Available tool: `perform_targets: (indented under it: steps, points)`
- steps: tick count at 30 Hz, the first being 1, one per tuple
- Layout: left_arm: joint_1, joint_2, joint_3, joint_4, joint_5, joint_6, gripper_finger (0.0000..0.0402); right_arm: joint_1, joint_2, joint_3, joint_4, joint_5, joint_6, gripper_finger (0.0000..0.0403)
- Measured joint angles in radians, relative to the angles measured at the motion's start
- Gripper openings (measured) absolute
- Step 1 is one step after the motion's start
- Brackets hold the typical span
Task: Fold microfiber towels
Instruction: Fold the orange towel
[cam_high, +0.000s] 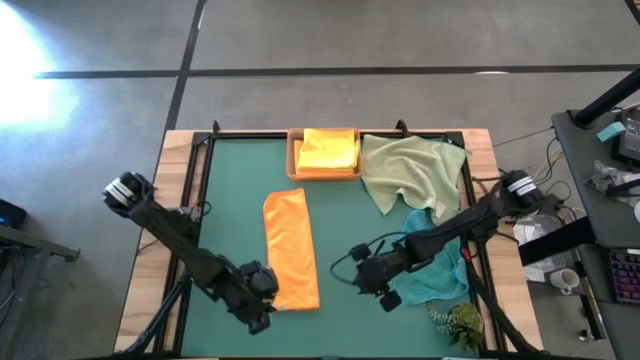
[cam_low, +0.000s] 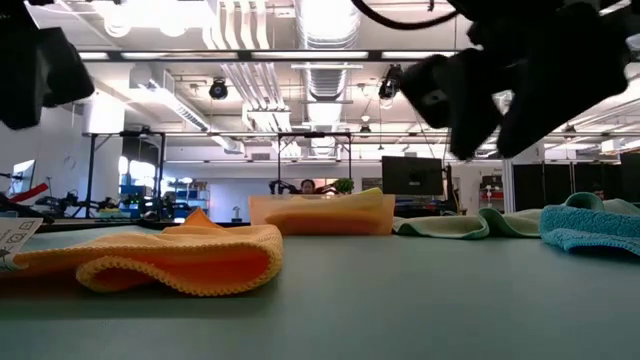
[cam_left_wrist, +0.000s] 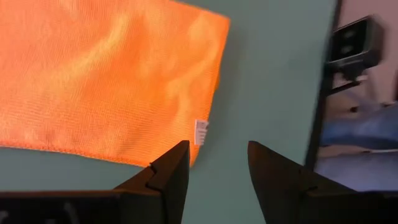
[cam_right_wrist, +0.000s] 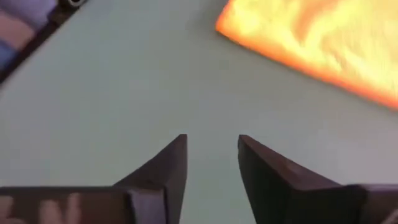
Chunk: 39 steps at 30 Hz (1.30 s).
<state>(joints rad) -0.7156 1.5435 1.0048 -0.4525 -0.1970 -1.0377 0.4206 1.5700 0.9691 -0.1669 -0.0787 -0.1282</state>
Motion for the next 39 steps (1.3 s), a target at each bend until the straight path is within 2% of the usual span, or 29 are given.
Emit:
perform_targets:
  steps: [7, 19, 28, 39]
  points:
    - [-0.017, 0.119, 0.091, -0.009, 0.006, -0.003, 0.0147, 0.001, 0.144, 0.156, -0.012, 0.001, -0.206, 0.0148]
    - [-0.058, 0.115, 0.120, -0.247, 0.009, -0.082, 0.0147, -0.002, 0.354, 0.346, -0.013, -0.002, -0.434, 0.0146]
    - [-0.057, 0.115, 0.115, -0.300, 0.010, -0.082, 0.0147, -0.024, 0.443, 0.452, -0.006, -0.026, -0.475, 0.0139]
    - [-0.059, 0.115, 0.114, -0.290, 0.010, -0.081, 0.0147, -0.051, 0.508, 0.468, 0.036, -0.023, -0.489, 0.0130]
